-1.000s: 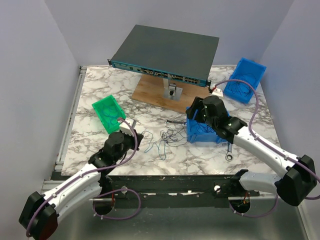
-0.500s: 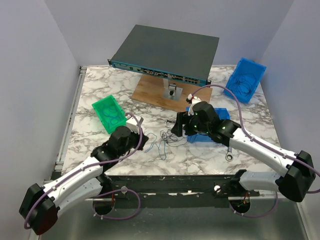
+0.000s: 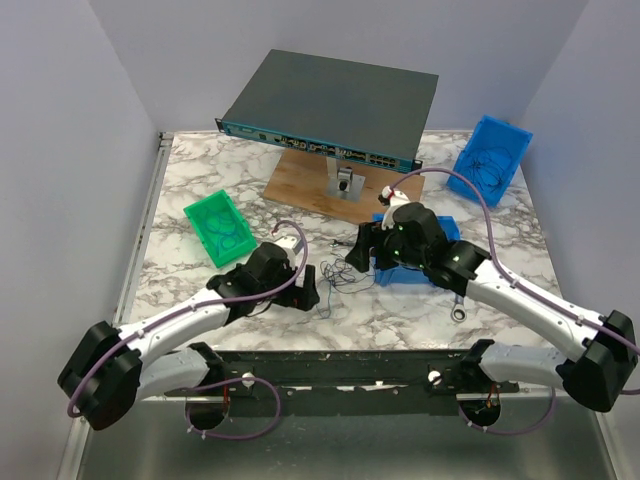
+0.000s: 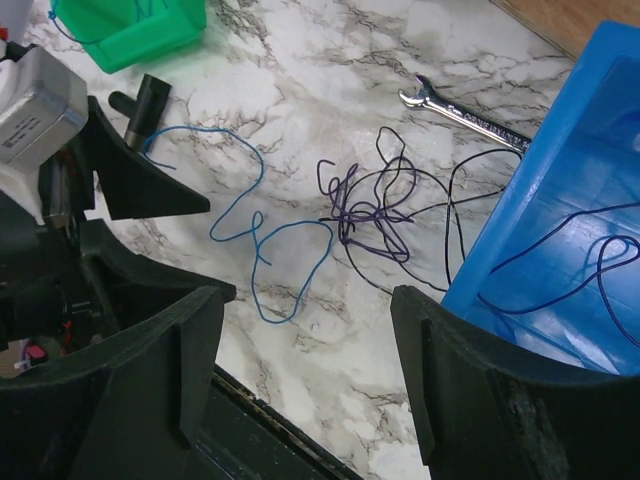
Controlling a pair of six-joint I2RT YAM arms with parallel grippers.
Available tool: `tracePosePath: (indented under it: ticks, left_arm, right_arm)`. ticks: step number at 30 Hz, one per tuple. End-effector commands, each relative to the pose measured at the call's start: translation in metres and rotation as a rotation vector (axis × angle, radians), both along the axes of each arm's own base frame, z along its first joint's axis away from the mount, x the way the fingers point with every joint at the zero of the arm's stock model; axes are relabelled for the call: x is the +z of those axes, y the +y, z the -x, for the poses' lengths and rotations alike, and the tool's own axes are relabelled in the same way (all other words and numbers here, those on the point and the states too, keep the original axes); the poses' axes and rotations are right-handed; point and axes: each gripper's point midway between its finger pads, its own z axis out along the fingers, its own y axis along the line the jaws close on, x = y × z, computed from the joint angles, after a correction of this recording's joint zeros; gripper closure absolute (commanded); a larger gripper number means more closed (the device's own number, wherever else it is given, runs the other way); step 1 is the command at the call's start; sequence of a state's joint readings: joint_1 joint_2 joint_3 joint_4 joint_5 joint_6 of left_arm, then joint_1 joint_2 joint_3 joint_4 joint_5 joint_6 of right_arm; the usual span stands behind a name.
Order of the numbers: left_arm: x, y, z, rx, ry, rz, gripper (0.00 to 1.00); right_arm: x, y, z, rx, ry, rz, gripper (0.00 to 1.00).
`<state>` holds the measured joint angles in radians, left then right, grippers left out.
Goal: Untangle the cables
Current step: Pick up the cable at the center of the board.
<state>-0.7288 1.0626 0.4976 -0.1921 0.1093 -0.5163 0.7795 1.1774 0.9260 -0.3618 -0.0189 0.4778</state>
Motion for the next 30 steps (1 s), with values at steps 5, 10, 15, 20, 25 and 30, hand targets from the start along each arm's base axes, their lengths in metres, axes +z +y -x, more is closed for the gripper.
tracePosePath:
  ticks: [5, 10, 15, 20, 25, 30]
  left_arm:
    - [-0.009, -0.023, -0.012, -0.009, 0.079, -0.022, 0.02]
    - [-0.032, -0.028, -0.008, -0.021, 0.147, -0.117, 0.15]
    - [-0.043, -0.024, -0.004, -0.018, 0.181, -0.166, 0.65]
    - [-0.03, -0.017, -0.006, -0.001, 0.149, -0.178, 1.0]
    - [0.001, -0.005, -0.007, 0.017, 0.095, -0.188, 1.0]
    - [0.037, 0.02, -0.013, 0.079, 0.016, -0.249, 1.0]
  right_arm:
    - [0.005, -0.011, 0.01, 0.011, -0.022, 0.003, 0.24]
    - [0.007, -0.014, 0.012, 0.004, -0.034, -0.002, 0.24]
    - [0.005, -0.016, 0.014, 0.003, -0.04, -0.009, 0.25]
    - [-0.002, -0.017, 0.015, 0.005, -0.043, -0.007, 0.25]
    - [-0.005, -0.021, 0.009, -0.02, -0.084, -0.01, 0.26]
    - [0.0, -0.018, 0.001, -0.029, -0.156, -0.054, 0.27]
